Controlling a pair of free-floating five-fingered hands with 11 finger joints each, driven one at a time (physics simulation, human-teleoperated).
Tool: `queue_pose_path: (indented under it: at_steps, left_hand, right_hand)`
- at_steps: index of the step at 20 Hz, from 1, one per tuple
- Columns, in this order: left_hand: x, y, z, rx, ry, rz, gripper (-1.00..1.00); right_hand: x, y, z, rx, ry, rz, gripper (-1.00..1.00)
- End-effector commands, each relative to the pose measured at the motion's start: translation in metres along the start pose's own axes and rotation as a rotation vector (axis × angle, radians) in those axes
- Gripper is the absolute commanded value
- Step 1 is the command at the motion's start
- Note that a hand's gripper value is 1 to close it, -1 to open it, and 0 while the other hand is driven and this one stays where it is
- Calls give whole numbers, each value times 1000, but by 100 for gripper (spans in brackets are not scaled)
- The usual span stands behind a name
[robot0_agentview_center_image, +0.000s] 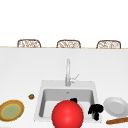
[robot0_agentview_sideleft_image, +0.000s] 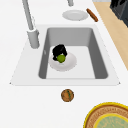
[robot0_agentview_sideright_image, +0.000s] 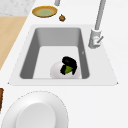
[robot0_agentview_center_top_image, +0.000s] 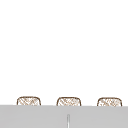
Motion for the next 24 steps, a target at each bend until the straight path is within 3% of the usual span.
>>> queue_pose_path:
  at_steps: [1, 6, 8, 12, 14, 16, 18, 20, 21, 22, 24]
  left_hand:
    - [5, 17, 8, -39, -37, 42, 100]
    - [16, 42, 23, -41, -36, 18, 100]
    - [15, 45, 29, -34, -43, 27, 100]
    - [10, 49, 30, -9, -8, 24, 100]
    - [6, 40, 18, 4, 9, 3, 100]
    - [8, 27, 14, 75, -42, -59, 100]
    - [3, 20, 11, 84, -34, -75, 100]
    - [1, 5, 7, 70, -33, -81, 100]
    - [-7, 2, 15, 53, -21, -45, 100]
    - [-5, 3, 11, 40, -12, -50, 100]
    - [-10, -6, 13, 59, -27, -51, 100]
  right_hand:
    - [0, 0, 0, 0, 0, 0, 0]
    - [0, 0, 0, 0, 0, 0, 0]
    - [0, 0, 0, 0, 0, 0, 0]
    - [0, 0, 0, 0, 0, 0, 0]
    - [0, 0, 0, 0, 0, 0, 0]
    - [0, 0, 0, 0, 0, 0, 0]
    - [0, 0, 0, 0, 0, 0, 0]
    - [0, 0, 0, 0, 0, 0, 0]
    - [0, 0, 0, 0, 0, 0, 0]
    - [0, 0, 0, 0, 0, 0, 0]
    - [0, 0, 0, 0, 0, 0, 0]
